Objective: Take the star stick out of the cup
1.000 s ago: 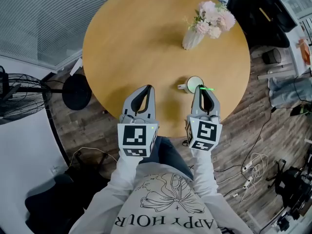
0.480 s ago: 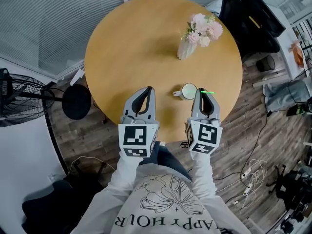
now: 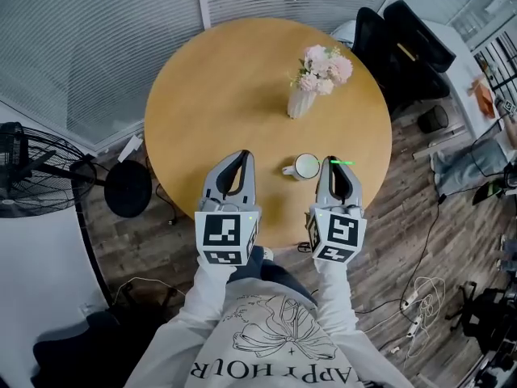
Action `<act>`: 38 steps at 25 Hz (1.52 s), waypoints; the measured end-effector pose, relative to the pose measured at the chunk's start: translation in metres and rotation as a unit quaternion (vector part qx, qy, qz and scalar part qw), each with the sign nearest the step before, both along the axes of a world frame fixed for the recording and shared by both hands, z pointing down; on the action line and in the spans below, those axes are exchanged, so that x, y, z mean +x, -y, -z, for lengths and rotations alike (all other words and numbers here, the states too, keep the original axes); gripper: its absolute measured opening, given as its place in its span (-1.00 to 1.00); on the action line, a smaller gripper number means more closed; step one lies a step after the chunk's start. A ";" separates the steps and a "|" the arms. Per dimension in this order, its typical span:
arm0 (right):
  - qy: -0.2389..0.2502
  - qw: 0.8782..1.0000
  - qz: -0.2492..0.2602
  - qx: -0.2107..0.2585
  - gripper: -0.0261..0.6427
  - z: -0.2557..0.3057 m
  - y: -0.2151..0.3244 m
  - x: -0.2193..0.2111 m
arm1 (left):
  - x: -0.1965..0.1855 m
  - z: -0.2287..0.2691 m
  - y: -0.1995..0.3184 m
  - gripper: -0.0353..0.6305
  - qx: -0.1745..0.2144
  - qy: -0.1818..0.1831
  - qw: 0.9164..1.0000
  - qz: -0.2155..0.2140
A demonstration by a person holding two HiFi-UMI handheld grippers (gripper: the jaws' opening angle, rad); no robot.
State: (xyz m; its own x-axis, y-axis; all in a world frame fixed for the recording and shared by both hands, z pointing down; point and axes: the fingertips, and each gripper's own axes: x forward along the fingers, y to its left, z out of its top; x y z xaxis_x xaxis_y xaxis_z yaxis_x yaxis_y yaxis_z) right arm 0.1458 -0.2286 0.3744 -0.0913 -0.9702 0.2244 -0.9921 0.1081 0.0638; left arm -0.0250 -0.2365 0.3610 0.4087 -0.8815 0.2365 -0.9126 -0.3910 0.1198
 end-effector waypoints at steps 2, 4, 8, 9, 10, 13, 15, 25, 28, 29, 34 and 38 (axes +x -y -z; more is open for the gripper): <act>0.001 1.000 0.000 0.007 -0.85 0.007 0.000 0.000 | -0.001 0.005 0.000 -0.88 0.006 0.001 1.000 0.001; 0.002 1.000 0.001 0.014 -0.85 0.014 -0.001 -0.001 | -0.002 0.012 -0.001 -0.88 0.013 0.001 1.000 0.002; 0.007 1.000 0.004 0.025 -0.85 0.026 -0.004 -0.003 | -0.004 0.025 -0.004 -0.88 0.027 -0.003 1.000 0.006; 0.008 1.000 0.004 0.029 -0.85 0.029 -0.005 -0.004 | -0.005 0.027 -0.005 -0.88 0.029 -0.004 1.000 0.007; 0.009 0.999 0.005 0.032 -0.85 0.032 -0.005 -0.004 | -0.006 0.030 -0.006 -0.88 0.031 -0.004 0.999 0.008; 0.010 0.999 0.007 0.042 -0.85 0.043 -0.007 -0.005 | -0.006 0.040 -0.008 -0.88 0.043 -0.005 0.999 0.008; 0.012 0.999 0.008 0.048 -0.85 0.049 -0.008 -0.005 | -0.006 0.046 -0.009 -0.88 0.051 -0.005 0.999 0.009; 0.021 0.997 0.009 0.074 -0.85 0.072 -0.010 -0.005 | -0.009 0.067 -0.013 -0.88 0.075 -0.005 0.997 0.013; 0.024 0.996 0.008 0.080 -0.85 0.079 -0.013 -0.005 | -0.011 0.072 -0.015 -0.88 0.079 -0.004 0.997 0.015; 0.025 0.996 0.008 0.081 -0.85 0.080 -0.014 -0.005 | -0.011 0.074 -0.015 -0.88 0.082 -0.004 0.997 0.014; 0.030 0.996 0.006 0.085 -0.85 0.084 -0.015 -0.004 | -0.012 0.080 -0.015 -0.88 0.090 -0.003 0.996 0.013; 0.033 0.996 0.005 0.085 -0.85 0.084 -0.015 -0.002 | -0.011 0.081 -0.014 -0.88 0.091 -0.002 0.996 0.012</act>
